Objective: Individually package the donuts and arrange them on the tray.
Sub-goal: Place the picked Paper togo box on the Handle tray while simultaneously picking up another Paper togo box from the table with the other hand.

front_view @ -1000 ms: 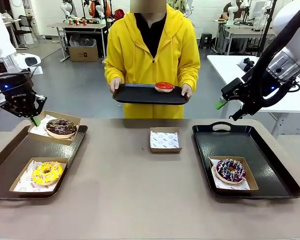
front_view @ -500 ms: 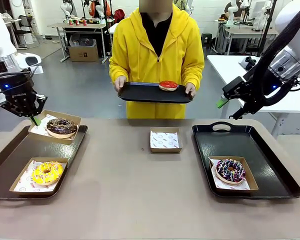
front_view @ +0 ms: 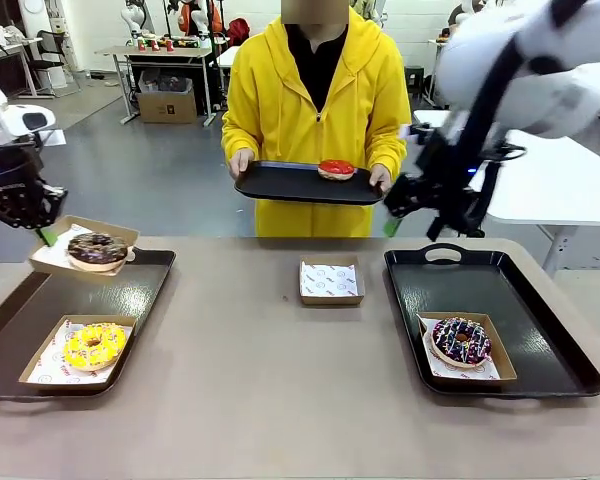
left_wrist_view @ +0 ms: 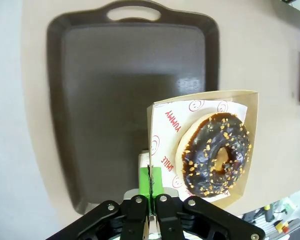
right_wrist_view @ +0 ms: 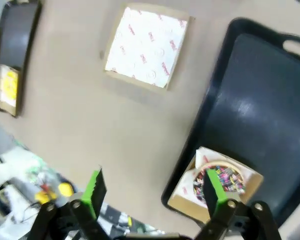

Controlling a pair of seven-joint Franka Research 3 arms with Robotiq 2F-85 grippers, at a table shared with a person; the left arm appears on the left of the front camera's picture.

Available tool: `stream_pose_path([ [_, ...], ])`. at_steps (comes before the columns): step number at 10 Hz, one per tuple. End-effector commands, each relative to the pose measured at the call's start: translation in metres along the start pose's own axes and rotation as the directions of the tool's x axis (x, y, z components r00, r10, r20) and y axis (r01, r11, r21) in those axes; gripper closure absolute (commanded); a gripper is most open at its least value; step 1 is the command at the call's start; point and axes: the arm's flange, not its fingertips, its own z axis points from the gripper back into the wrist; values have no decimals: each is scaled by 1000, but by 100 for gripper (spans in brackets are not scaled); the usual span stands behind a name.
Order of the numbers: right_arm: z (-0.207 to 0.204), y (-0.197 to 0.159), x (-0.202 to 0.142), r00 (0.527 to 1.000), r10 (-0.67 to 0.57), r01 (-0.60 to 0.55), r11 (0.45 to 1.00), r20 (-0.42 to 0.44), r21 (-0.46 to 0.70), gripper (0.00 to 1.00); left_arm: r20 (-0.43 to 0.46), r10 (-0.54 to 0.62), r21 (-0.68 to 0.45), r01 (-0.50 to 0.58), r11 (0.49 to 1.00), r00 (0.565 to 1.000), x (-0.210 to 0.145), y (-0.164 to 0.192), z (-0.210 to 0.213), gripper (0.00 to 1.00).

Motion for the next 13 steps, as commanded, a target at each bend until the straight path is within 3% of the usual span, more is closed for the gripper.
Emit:
stream_pose_path([
  [1, -22, 13, 42, 999, -17, 10, 991, -48, -130, 0, -6, -38, 67, 38, 997, 999, 5, 25, -4, 99],
  [5, -86, 20, 80, 998, -23, 5, 966, -66, -259, 0, -33, 55, 71, -53, 996, 998, 14, 50, -25, 99],
  [6, -96, 15, 87, 998, -39, 25, 969, -52, -244, 0, -43, 1, 82, 2, 997, 999, 5, 45, -19, 99],
  [11, -152, 14, 98, 989, -112, 134, 955, 95, -264, 0, -43, 1, 82, 2, 997, 999, 5, 45, -19, 99],
  [12, -148, 16, 96, 985, -135, 159, 953, 105, -258, 0, -43, 1, 82, 2, 997, 999, 5, 45, -19, 99],
  [13, -144, 15, 97, 995, -83, 91, 971, 47, -221, 0, -43, 1, 82, 2, 997, 999, 5, 45, -19, 99],
])
